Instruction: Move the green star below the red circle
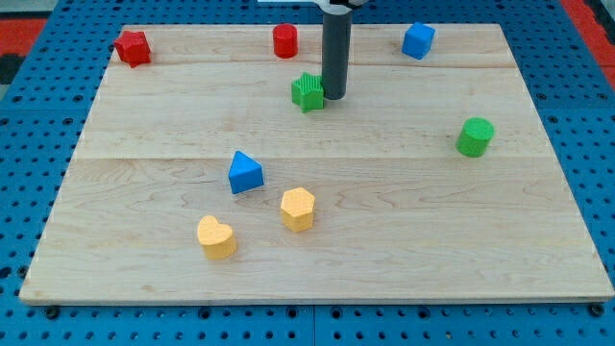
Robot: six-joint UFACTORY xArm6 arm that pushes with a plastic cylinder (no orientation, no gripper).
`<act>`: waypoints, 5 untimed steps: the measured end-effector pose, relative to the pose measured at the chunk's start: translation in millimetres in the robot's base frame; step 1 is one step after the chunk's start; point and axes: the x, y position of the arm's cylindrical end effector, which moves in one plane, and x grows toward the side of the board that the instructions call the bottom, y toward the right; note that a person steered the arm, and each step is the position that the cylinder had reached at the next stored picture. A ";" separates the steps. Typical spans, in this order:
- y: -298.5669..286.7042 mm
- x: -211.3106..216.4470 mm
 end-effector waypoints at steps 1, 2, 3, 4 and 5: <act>0.0 0.0; -9.7 -1.1; -11.3 -1.5; -12.5 -7.3; -16.1 -7.4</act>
